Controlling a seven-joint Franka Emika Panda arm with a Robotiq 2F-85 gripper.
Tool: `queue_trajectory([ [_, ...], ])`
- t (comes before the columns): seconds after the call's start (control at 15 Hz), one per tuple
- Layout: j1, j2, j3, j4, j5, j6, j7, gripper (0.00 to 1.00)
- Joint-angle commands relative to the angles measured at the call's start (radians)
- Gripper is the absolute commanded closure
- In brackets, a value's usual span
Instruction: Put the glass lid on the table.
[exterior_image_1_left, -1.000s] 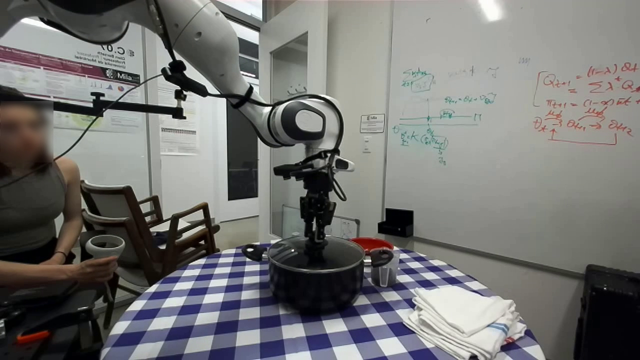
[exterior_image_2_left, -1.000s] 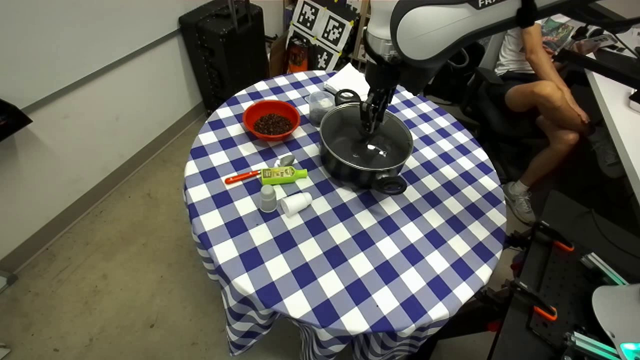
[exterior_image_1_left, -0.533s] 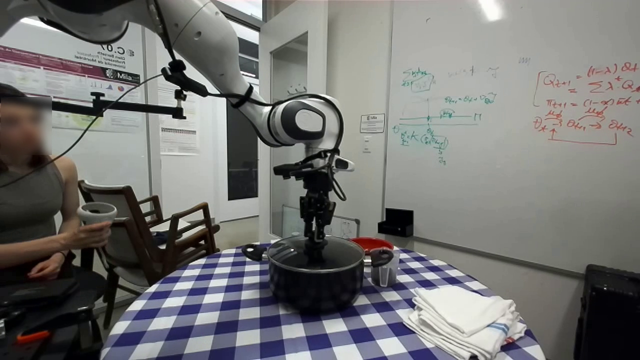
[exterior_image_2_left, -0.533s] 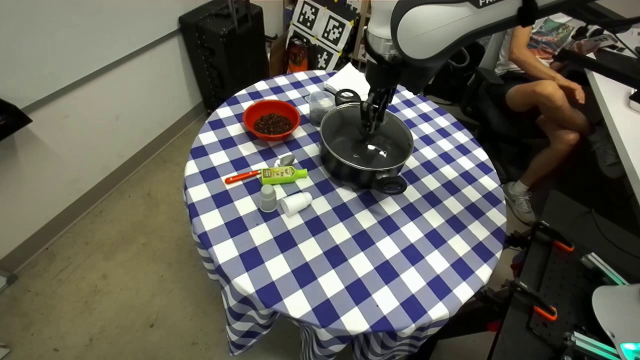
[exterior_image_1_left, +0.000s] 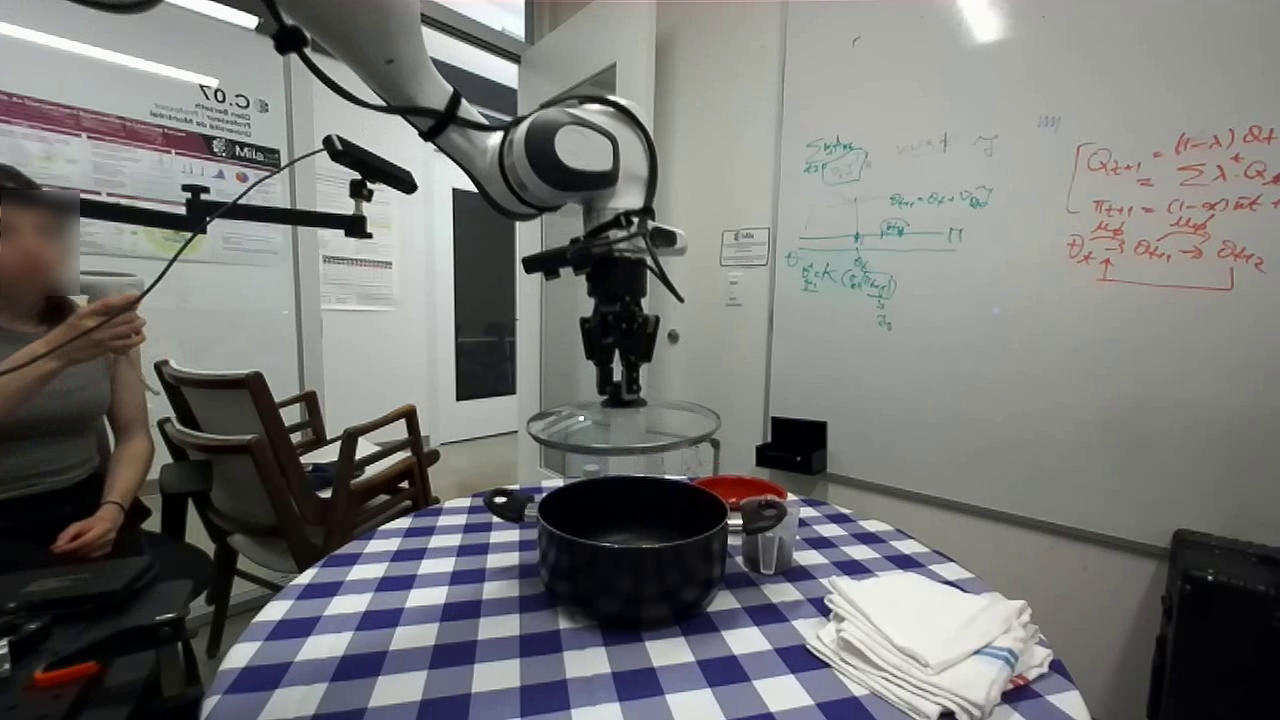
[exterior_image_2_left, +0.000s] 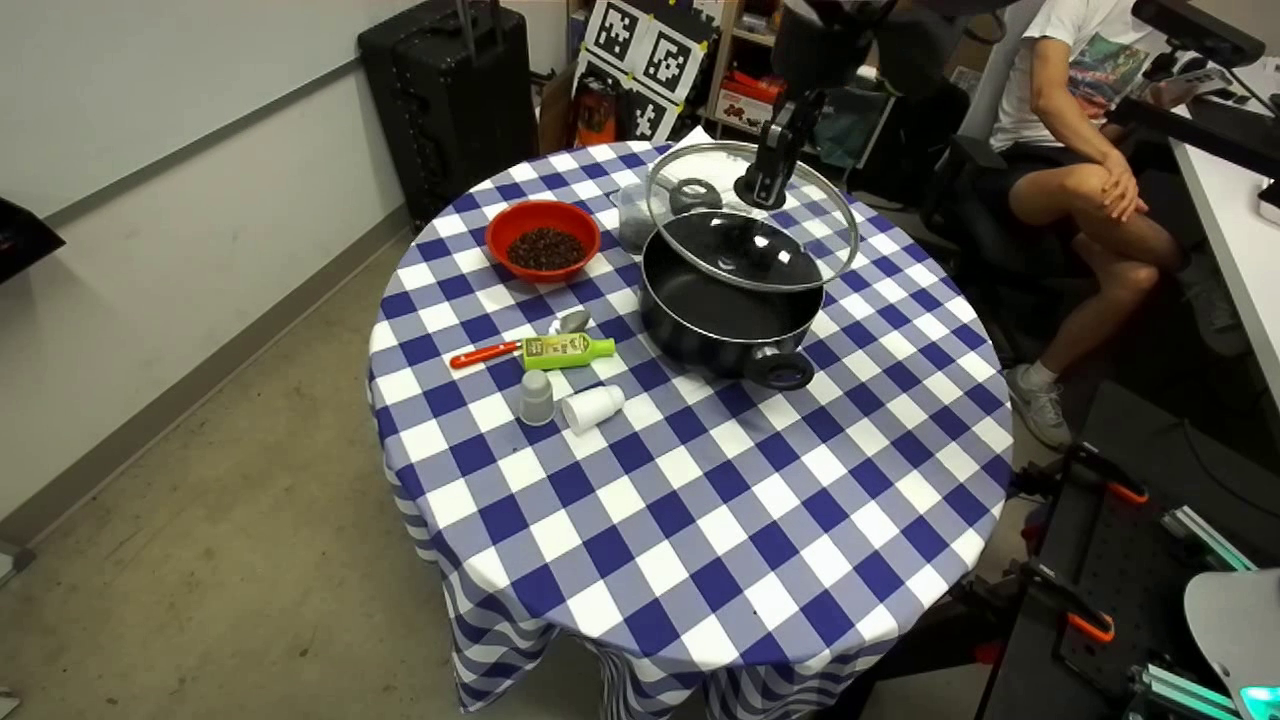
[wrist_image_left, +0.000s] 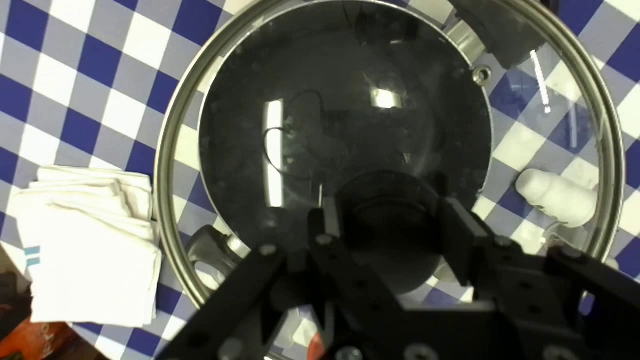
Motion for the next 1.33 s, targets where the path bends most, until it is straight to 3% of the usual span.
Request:
queue_trajectory([
  [0.0,0.019,-0.236,0.002,-0.180,-0.032,0.012,-0.013,0.76],
  [0.67,-0.017,-0.720,-0.013,-0.760,0.010,0.005,0.133,0.76],
  [1.07,-0.020,-0.743,-0.010,-1.018,0.121,0.198,0.259,0.76],
  [1.2,-0.045,-0.725,0.005,-1.067,0.116,0.303,0.353,0.76],
  [1.27,-0.063,-0.670,0.015,-1.029,0.097,0.331,0.407,0.76],
])
